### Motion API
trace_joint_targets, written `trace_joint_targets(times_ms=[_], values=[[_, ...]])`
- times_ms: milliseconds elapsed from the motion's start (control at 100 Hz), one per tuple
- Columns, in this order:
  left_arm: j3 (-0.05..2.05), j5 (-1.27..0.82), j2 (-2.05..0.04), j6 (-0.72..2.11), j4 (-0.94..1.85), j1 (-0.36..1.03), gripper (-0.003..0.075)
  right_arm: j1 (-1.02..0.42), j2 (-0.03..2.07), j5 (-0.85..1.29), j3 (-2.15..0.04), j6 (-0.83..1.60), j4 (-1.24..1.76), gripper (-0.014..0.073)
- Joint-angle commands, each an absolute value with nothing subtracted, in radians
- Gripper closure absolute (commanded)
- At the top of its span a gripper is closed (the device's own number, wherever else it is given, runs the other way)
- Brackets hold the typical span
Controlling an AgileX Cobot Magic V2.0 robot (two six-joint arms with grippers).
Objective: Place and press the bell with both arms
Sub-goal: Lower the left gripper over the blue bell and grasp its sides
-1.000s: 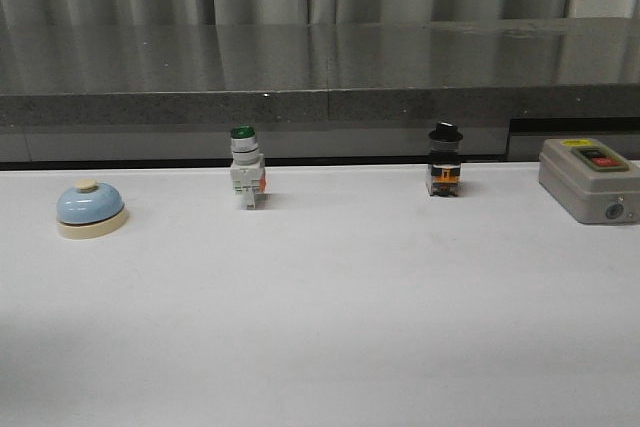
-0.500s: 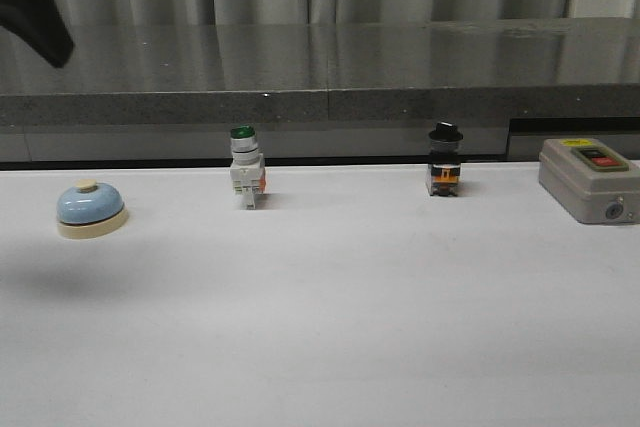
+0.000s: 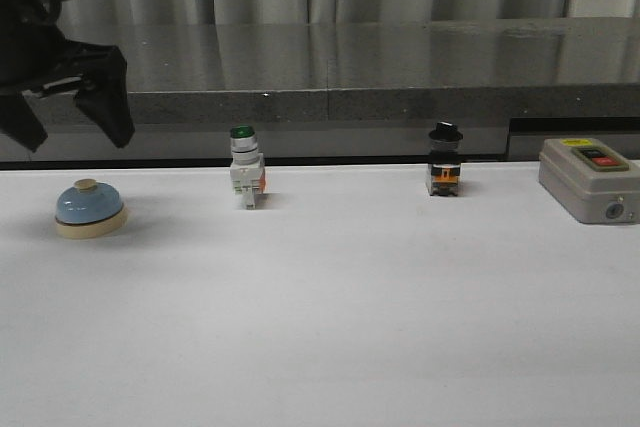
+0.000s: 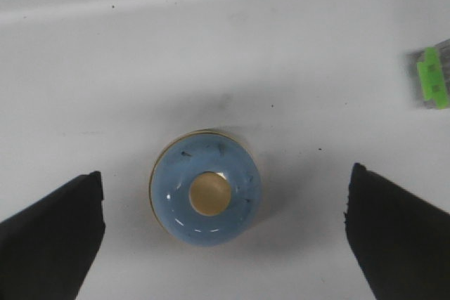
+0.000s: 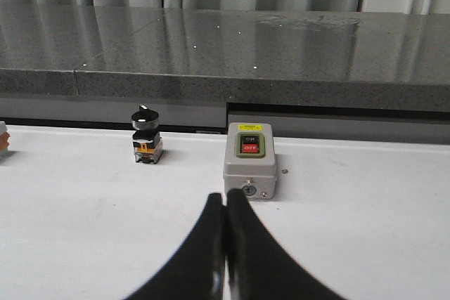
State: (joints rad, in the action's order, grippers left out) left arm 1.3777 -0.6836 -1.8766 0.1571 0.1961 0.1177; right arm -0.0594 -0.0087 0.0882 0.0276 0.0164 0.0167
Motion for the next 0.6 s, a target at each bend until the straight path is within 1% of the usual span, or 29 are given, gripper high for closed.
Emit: trace_joint_targets(times_ms=[0, 590], values=[[1.414, -0.638, -1.850, 0.150, 0.202, 0.126, 0.0060, -0.057, -0.031, 0.006, 0.012, 0.020, 0.009, 0.0654], [1.414, -0.612, -1.988, 0.148, 0.198, 0.126, 0.0063, -0.057, -0.031, 0.006, 0.012, 0.020, 0.009, 0.0654]])
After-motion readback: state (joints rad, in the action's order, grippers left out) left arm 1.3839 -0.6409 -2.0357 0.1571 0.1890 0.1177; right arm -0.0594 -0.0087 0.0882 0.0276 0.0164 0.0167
